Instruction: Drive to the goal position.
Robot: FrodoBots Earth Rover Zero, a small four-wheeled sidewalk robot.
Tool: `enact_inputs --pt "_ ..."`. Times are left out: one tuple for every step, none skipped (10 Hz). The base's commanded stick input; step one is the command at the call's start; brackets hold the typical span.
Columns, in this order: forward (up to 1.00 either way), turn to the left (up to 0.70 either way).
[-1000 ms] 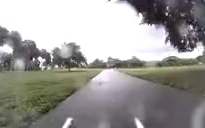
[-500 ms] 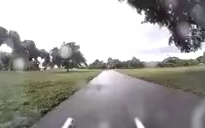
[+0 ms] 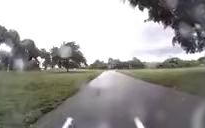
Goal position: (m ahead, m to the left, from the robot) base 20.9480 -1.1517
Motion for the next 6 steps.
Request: enact_inputs --pt "1.0 0.0" --pt "1.0 0.0" --pt "1.0 0.0" --pt "1.0 0.0" --pt "1.0 0.0" --pt "1.0 0.0"
